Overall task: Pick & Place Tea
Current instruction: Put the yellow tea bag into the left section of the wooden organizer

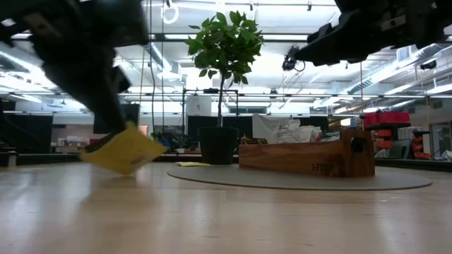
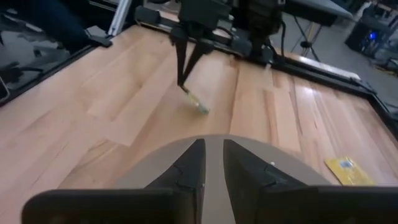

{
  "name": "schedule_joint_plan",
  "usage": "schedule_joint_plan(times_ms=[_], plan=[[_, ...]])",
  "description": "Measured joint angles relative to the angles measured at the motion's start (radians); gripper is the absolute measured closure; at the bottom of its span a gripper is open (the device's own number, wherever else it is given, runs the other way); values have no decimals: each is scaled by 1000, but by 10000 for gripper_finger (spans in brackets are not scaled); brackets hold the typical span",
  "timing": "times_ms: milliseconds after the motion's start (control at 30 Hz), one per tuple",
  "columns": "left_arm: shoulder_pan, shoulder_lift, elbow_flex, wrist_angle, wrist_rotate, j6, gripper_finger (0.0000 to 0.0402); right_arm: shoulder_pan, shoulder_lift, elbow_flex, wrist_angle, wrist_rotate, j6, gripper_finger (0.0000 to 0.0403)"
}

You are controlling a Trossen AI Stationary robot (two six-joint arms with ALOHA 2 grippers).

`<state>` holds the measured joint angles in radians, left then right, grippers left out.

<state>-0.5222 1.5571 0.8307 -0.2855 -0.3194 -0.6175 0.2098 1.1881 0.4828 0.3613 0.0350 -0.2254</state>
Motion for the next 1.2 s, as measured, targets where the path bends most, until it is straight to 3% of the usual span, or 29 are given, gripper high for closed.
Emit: schedule_joint_plan(times_ms=[233,700,967,1200], plan=[[102,-1,0,170,103,190,400,26,39,0,74,2,-31,319],[253,-2,141,186,277,476,400,27,309,22,333,38,-168,189],[294,-2,147,201,298,512,400,25,370,123,259,104,-147,183],[296,-2,147,227,300,562,400,25,377,187,153,94,-147,192]])
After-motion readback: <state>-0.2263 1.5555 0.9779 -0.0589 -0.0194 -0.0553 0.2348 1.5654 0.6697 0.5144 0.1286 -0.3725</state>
